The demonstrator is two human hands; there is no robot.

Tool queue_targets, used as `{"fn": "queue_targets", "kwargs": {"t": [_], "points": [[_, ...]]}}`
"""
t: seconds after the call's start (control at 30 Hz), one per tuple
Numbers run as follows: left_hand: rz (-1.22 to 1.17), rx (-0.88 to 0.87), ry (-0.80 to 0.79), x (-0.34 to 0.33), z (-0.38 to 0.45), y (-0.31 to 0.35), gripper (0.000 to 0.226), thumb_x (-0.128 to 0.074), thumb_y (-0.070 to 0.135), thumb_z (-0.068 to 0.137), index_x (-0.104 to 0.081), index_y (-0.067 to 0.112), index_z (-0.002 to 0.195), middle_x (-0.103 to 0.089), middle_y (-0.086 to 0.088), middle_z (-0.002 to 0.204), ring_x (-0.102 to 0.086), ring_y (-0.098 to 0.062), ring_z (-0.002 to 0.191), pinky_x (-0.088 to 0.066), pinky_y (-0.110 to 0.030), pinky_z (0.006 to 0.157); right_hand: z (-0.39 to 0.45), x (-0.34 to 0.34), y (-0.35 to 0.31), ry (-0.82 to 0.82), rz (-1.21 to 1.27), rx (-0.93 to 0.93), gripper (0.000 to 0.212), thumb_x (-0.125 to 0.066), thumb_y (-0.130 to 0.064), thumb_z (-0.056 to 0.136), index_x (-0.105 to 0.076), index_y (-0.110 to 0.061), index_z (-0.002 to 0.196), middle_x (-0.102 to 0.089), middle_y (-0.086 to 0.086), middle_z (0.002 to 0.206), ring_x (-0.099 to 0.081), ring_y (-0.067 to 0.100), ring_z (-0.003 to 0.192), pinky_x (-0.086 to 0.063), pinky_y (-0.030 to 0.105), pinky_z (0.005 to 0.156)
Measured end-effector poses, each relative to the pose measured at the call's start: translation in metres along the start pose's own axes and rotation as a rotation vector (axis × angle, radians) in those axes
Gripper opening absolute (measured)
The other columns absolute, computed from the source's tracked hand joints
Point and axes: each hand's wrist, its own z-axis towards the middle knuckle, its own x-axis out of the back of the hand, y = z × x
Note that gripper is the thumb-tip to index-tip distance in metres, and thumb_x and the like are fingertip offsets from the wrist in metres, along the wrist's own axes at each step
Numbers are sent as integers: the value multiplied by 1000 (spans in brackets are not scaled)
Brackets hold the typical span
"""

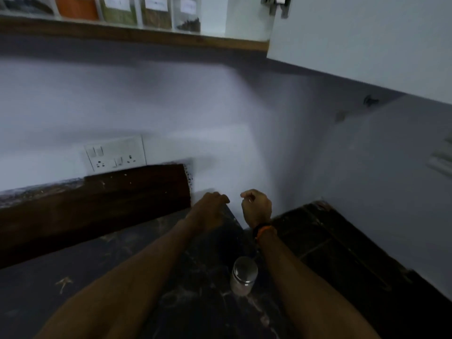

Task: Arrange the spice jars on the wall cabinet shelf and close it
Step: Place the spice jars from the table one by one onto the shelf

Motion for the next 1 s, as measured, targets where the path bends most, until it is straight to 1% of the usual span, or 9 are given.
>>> {"fn": "queue_targets", "kwargs": {"t": [0.07, 0.2, 0.4, 0.5, 0.6, 0.7, 0.8, 0.9, 1.0], "points": [[-128, 39, -35, -26, -12, 4, 36, -60, 15, 94, -58, 9, 130, -58, -12, 131, -55, -27, 123, -44, -35, 103, -22, -4, 28, -62, -102, -55, 24, -58, -1, 82, -76, -11, 94, -75, 11, 104, -64, 34, 105, -53, 38, 92], [-220, 92, -145, -74, -37, 9, 42, -60, 9, 91, -57, 15, 133, -58, -8, 132, -56, -22, 121, -41, -24, 94, -71, -14, 72, -140, -328, -188, 33, -58, -13, 84, -71, -20, 113, -66, 8, 121, -52, 33, 118, -48, 39, 99], [-218, 145, -297, -123, -60, 16, 43, -58, 17, 96, -53, 12, 138, -54, -10, 138, -53, -23, 126, -41, -33, 107, -121, -26, 117, -211, -391, -286, 52, -59, -26, 90, -53, -26, 142, -43, 6, 147, -37, 30, 135, -37, 46, 107], [-229, 176, -308, -135, -70, 18, 38, -57, 21, 98, -56, 10, 135, -57, -11, 136, -54, -24, 125, -40, -31, 104, -137, -33, 129, -221, -438, -298, 69, -67, -42, 86, -42, -28, 149, -33, 7, 153, -34, 31, 139, -38, 48, 107], [-300, 226, -291, -143, -83, 17, 32, -58, 20, 98, -59, 13, 129, -59, -7, 130, -57, -19, 119, -46, -31, 100, -143, -38, 140, -247, -421, -310, 82, -71, -49, 83, -35, -27, 154, -28, 9, 158, -32, 32, 142, -37, 50, 110], [-419, 297, -262, -148, -93, 16, 26, -59, 20, 98, -63, 16, 123, -63, -2, 124, -60, -13, 112, -48, -25, 94, -147, -42, 147, -257, -388, -316, 88, -73, -49, 83, -30, -27, 157, -27, 8, 160, -30, 31, 145, -34, 49, 113], [-509, 371, -251, -152, -99, 13, 26, -59, 18, 97, -64, 18, 123, -65, 0, 120, -62, -11, 107, -43, -14, 81, -149, -46, 150, -232, -364, -307, 91, -76, -47, 81, -29, -29, 157, -29, 8, 159, -31, 31, 144, -34, 51, 112], [-587, 451, -264, -153, -103, 10, 28, -58, 15, 97, -62, 18, 124, -65, 1, 116, -63, -12, 106, -48, -20, 84, -145, -48, 153, -235, -358, -329, 95, -78, -46, 79, -28, -30, 157, -33, 8, 156, -36, 32, 141, -36, 51, 112], [-674, 554, -234, -160, -106, 6, 28, -56, 9, 97, -61, 15, 124, -66, -2, 107, -66, -17, 99, -53, -28, 84, -143, -50, 155, -234, -352, -301, 93, -79, -42, 78, -32, -27, 156, -41, 9, 151, -41, 30, 137, -36, 44, 112]]}}
